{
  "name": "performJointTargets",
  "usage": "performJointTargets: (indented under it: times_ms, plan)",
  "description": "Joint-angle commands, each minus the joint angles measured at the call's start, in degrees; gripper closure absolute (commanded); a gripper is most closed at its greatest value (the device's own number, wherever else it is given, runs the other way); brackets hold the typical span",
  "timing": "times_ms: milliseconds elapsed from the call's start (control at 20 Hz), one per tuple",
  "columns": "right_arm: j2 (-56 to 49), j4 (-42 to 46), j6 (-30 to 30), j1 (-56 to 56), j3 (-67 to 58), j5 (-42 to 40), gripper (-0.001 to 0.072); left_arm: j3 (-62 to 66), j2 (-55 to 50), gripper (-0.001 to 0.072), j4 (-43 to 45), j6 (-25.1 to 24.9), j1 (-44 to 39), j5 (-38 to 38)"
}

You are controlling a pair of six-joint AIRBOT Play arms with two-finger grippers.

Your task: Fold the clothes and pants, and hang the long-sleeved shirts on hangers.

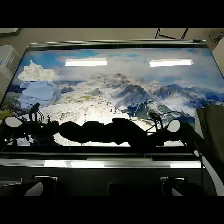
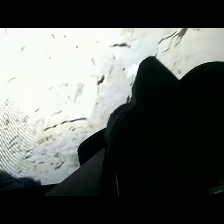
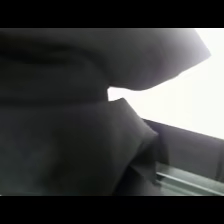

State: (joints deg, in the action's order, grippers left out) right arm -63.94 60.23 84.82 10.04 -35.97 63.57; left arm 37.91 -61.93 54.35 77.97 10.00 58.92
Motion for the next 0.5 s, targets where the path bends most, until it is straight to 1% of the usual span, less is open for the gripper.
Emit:
performJointTargets:
  times_ms: [0,150,200,250,350,450]
  plan:
    - [3.1,9.3,2.8,0.7,-9.8,2.4,0.0672,8.7,6.5,0.0689,-1.6,0.0,0.2,-0.6]
    - [7.1,25.9,7.6,0.7,-30.7,3.1,0.0671,27.1,12.7,0.0689,-5.4,0.0,0.3,-3.7]
    - [8.1,30.0,7.8,0.7,-38.2,2.4,0.0671,33.7,14.3,0.0688,-6.5,0.0,0.3,-5.5]
    - [9.1,32.7,7.8,0.7,-45.9,1.8,0.0671,40.1,15.7,0.0689,-7.5,0.0,0.3,-7.5]
    - [11.4,33.7,7.5,0.7,-58.1,1.0,0.0671,51.6,18.3,0.0689,-7.6,0.0,0.3,-10.8]
    - [14.5,33.4,7.5,0.7,-65.1,1.1,0.0671,58.9,20.9,0.0689,-7.6,0.0,0.3,-12.1]
